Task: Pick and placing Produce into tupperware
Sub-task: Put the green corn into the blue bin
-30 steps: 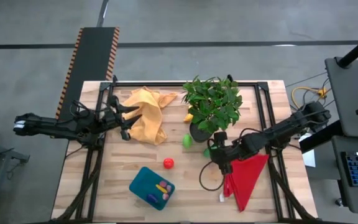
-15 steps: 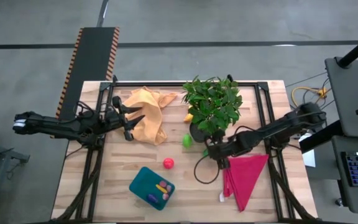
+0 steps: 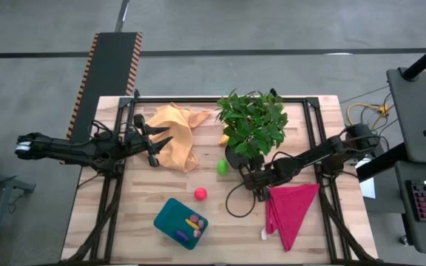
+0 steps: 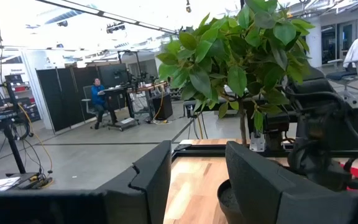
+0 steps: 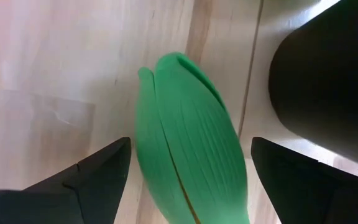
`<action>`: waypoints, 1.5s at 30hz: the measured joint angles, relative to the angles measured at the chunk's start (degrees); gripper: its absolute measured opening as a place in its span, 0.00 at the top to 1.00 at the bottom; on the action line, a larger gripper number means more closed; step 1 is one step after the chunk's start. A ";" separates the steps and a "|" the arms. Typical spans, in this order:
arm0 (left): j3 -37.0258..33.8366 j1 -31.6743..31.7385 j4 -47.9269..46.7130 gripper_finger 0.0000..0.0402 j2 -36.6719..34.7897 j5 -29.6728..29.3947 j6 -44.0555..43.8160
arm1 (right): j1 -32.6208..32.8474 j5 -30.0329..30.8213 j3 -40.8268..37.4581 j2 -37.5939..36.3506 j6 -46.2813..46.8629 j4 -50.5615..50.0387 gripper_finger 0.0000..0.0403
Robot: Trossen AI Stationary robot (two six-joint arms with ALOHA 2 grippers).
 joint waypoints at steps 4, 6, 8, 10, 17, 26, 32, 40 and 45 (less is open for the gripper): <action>0.00 0.00 0.01 0.65 0.13 -0.04 0.15 | -0.13 -0.77 0.04 0.53 0.27 0.04 0.19; 0.00 0.00 0.02 0.65 0.17 -0.27 0.17 | -0.13 -0.75 0.04 0.51 0.43 0.00 0.19; 0.00 -0.02 0.00 0.65 0.19 -0.27 0.17 | -0.13 -0.76 0.04 0.49 0.73 -0.07 0.19; 0.00 -0.02 0.02 0.65 0.17 -0.26 0.17 | -0.13 -0.73 0.04 0.41 1.10 -0.11 0.19; 0.00 0.00 0.00 0.65 0.17 -0.26 0.17 | -0.09 0.25 0.04 0.40 2.40 -0.47 0.20; 0.00 -0.01 0.00 0.65 0.17 -0.26 0.15 | -0.09 0.62 0.00 0.38 5.05 -1.71 0.39; 0.00 -0.02 0.04 0.65 0.19 -0.26 0.13 | -0.09 0.93 0.00 0.38 5.66 -1.70 0.49; 0.00 0.00 0.07 0.65 0.19 -0.26 0.13 | 0.39 0.60 -0.02 -0.19 7.14 -1.69 0.46; 0.00 -0.01 0.05 0.65 0.17 -0.26 0.13 | 1.85 0.29 0.98 -2.65 9.15 -1.42 0.47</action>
